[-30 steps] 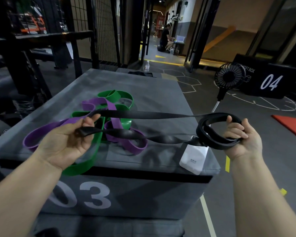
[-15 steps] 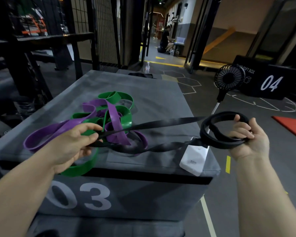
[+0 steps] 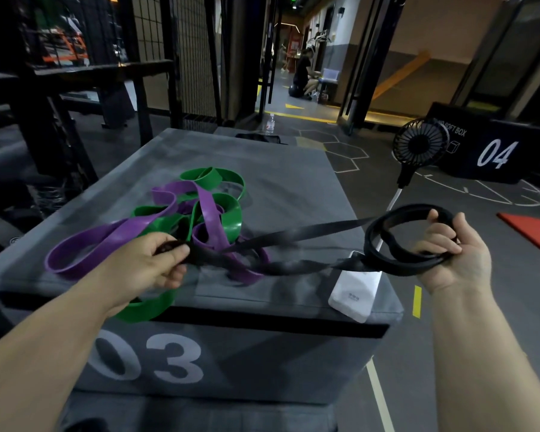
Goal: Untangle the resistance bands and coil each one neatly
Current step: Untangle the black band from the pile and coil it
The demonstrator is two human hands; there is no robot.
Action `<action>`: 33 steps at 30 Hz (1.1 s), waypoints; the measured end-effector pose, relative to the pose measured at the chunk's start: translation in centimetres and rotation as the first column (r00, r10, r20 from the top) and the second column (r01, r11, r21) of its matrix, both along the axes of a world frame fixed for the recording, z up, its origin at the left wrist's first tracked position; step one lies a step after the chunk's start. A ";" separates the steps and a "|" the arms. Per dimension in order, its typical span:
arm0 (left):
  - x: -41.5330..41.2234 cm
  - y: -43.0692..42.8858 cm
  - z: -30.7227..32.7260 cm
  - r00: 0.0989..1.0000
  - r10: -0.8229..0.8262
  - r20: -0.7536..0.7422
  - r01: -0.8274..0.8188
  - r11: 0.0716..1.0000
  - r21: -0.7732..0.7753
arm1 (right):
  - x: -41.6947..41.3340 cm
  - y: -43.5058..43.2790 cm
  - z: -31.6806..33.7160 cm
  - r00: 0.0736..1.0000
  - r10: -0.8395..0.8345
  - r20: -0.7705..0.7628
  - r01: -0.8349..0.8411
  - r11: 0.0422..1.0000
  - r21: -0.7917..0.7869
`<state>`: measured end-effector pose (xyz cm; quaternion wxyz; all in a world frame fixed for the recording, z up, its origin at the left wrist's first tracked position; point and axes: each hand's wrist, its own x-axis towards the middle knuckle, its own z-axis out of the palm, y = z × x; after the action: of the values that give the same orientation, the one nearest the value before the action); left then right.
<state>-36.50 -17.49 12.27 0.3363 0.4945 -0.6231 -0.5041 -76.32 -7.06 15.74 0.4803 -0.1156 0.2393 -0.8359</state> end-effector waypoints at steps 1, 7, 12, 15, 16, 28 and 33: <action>0.2 -0.2 -0.1 0.995 0.052 0.083 -0.045 0.995 -0.088 | 0.2 0.0 0.1 1.000 0.010 -0.019 -0.009 1.000 0.011; -0.4 -0.2 1.1 0.913 0.142 -0.384 -0.162 0.987 -0.020 | 1.7 -0.1 0.5 0.980 0.106 -0.169 -0.096 0.993 0.069; -1.2 0.3 1.7 0.621 0.278 -0.733 0.005 0.934 0.358 | 3.3 -0.5 0.7 0.930 0.147 -0.338 -0.111 0.986 0.122; -1.2 0.2 1.8 0.586 0.338 -0.736 0.031 0.899 0.437 | 3.9 -0.5 0.8 0.895 0.143 -0.423 -0.096 0.987 0.129; -1.1 0.1 1.7 0.534 0.376 -0.757 0.029 0.887 0.461 | 3.9 -0.5 0.7 0.884 0.139 -0.446 -0.091 0.988 0.127; -2.7 0.9 1.2 0.820 0.100 -0.564 -0.033 0.991 0.128 | 5.6 0.4 1.3 0.496 0.427 -0.756 -0.498 0.853 0.155; -2.9 1.5 0.6 0.971 -0.069 -0.229 0.052 0.995 -0.079 | 9.0 1.3 2.6 0.071 0.618 -0.783 -0.610 0.648 0.456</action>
<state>-39.40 -15.99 12.83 0.4089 0.4005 -0.6125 -0.5452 -67.33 -5.80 18.38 0.5743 -0.6320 0.3875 -0.3473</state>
